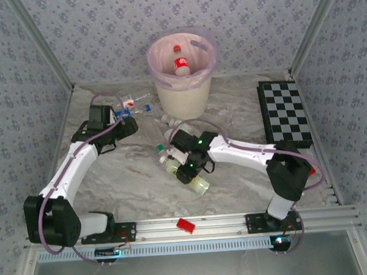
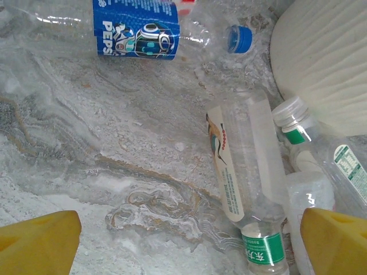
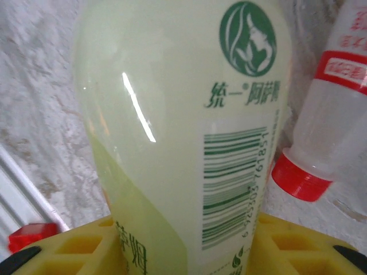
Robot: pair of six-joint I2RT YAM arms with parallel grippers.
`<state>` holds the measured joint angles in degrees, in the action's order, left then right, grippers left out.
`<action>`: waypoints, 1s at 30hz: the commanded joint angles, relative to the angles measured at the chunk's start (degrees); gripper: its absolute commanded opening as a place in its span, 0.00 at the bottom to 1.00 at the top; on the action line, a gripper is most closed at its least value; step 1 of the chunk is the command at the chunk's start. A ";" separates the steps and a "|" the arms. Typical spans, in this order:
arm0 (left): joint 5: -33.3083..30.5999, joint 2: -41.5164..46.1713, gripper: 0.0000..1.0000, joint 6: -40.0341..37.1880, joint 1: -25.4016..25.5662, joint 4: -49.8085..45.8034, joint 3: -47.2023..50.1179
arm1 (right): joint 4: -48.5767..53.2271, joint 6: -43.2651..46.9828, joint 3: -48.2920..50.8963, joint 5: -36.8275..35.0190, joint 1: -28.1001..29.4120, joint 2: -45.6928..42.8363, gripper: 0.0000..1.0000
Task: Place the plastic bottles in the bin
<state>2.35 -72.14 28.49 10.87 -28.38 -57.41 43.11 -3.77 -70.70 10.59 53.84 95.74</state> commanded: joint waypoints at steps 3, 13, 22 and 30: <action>1.90 1.83 0.98 0.28 -0.41 0.90 0.85 | 5.62 1.46 -4.12 5.42 -4.91 -7.32 0.43; 3.34 4.27 0.99 2.51 4.95 0.51 0.74 | 10.96 3.04 -15.58 6.06 -15.30 -16.25 0.35; 7.95 4.11 0.99 10.76 12.82 10.37 7.83 | 2.62 5.04 -22.46 7.35 -23.80 -17.37 0.24; 5.53 2.30 0.99 16.88 19.87 16.96 13.00 | -11.40 3.89 -28.26 4.97 -29.83 -14.18 0.20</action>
<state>8.19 -69.14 42.22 29.19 -15.79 -44.88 40.56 0.25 -96.25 16.03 25.28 80.16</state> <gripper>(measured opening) 0.989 0.359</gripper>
